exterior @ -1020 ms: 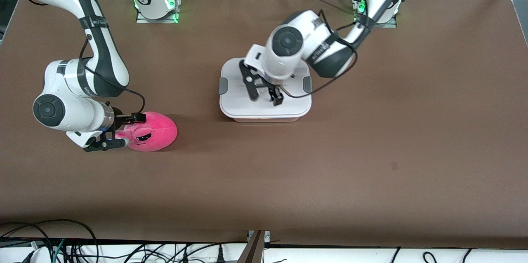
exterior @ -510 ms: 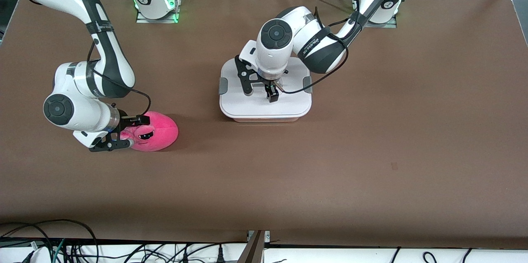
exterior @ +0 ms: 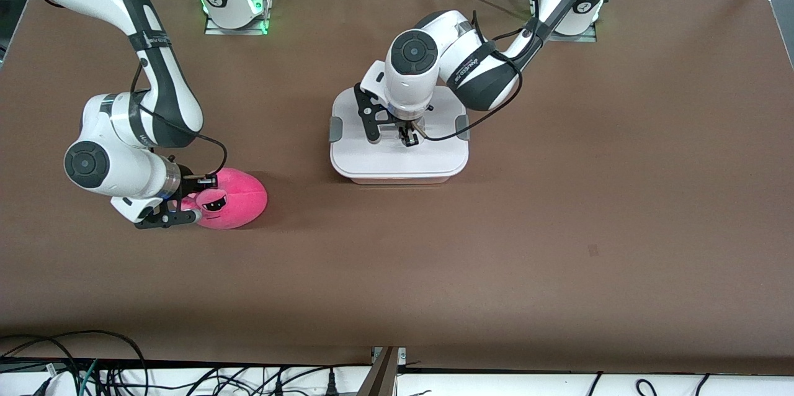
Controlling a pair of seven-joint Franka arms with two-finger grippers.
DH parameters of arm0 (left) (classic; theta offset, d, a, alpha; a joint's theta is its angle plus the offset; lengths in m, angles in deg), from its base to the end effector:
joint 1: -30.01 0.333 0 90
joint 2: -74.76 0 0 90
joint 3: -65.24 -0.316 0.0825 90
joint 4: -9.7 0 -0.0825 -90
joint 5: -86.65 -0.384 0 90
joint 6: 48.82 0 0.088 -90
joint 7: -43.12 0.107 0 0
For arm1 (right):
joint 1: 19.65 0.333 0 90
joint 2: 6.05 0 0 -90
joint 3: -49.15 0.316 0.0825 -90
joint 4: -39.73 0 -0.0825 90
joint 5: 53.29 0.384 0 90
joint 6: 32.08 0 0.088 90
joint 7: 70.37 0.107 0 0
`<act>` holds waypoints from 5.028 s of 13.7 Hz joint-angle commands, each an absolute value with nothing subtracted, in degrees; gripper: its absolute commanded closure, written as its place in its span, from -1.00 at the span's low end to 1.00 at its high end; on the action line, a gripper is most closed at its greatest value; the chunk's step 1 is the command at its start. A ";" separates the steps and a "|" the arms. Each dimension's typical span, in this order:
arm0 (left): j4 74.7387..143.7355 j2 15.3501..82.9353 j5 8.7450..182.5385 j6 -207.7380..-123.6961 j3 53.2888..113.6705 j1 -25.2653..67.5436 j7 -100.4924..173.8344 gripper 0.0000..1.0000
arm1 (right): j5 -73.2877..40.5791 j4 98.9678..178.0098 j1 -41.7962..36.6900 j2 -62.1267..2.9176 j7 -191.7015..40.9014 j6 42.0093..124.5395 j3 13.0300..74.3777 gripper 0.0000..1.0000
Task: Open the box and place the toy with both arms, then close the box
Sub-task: 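Lift the white lid off the box with the left gripper, then carry the pink toy into the pink box with the right gripper, then open the right gripper and withdraw it from the box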
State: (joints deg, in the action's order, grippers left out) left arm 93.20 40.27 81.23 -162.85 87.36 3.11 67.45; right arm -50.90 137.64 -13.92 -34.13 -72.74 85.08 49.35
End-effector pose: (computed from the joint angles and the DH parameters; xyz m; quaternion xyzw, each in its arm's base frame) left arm 0.5018 -0.4954 0.3499 0.8060 -0.5882 -0.0263 0.0607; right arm 0.6476 0.0694 0.2949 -0.9950 -0.0611 0.0775 0.0162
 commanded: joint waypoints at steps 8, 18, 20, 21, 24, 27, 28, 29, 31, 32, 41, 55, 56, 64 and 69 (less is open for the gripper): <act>93.03 46.63 81.11 -155.99 89.59 4.00 68.43 1.00 | -49.68 136.94 -13.85 -34.00 -73.09 85.43 49.33 1.00; 91.44 50.86 81.64 -136.45 89.32 24.98 91.16 1.00 | -49.77 127.55 -13.59 -26.62 -67.05 67.96 58.89 1.00; 90.39 50.51 80.24 -135.92 89.06 29.29 101.95 1.00 | -50.82 125.08 -13.59 -26.62 -66.41 64.26 62.41 1.00; 90.12 50.42 79.54 -135.48 88.97 30.96 106.97 1.00 | -50.74 124.29 -13.59 -26.62 -66.50 62.77 63.73 1.00; 90.47 49.63 79.44 -135.13 88.97 35.19 118.23 1.00 | -51.09 123.31 -13.41 -26.71 -67.03 61.35 68.91 1.00; 90.74 47.52 79.44 -132.77 88.97 35.72 124.85 1.00 | -58.01 123.23 -8.69 -26.71 -68.77 60.12 71.30 1.00; 90.74 47.17 78.66 -132.49 88.89 35.81 125.03 1.00 | -59.77 123.23 -6.93 -26.71 -69.31 58.90 71.30 1.00; 90.65 47.17 77.69 -131.88 88.88 36.25 125.12 1.00 | -61.10 123.14 -5.43 -26.71 -69.49 57.67 71.30 1.00; 90.12 47.25 77.16 -131.52 88.88 36.34 125.04 1.00 | -64.34 123.14 -2.53 -26.79 -69.92 56.87 71.30 1.00; 90.12 47.17 77.24 -131.52 88.88 36.34 124.95 1.00 | -66.97 123.14 -0.60 -27.06 -70.89 56.43 71.30 1.00; 90.21 47.17 77.25 -131.61 88.97 35.81 124.68 1.00 | -71.82 120.95 7.85 -31.80 -66.77 62.30 71.13 -1.00; 89.86 47.17 81.27 -131.61 89.41 35.03 121.70 1.00 | -71.22 106.26 1.82 -31.01 -55.60 51.06 66.92 -1.00; 89.77 47.17 82.33 -131.61 89.50 33.72 121.52 1.00 | -71.13 106.26 -0.99 -30.49 -55.60 51.15 65.78 -1.00; 86.87 44.97 93.33 -140.54 89.50 21.24 105.28 1.00 | -67.98 106.26 -19.45 -30.66 -55.78 52.73 64.88 -1.00; 86.78 41.89 91.15 -151.46 88.19 10.08 99.56 1.00 | -60.59 110.37 -25.54 -27.34 -59.36 52.55 60.34 -1.00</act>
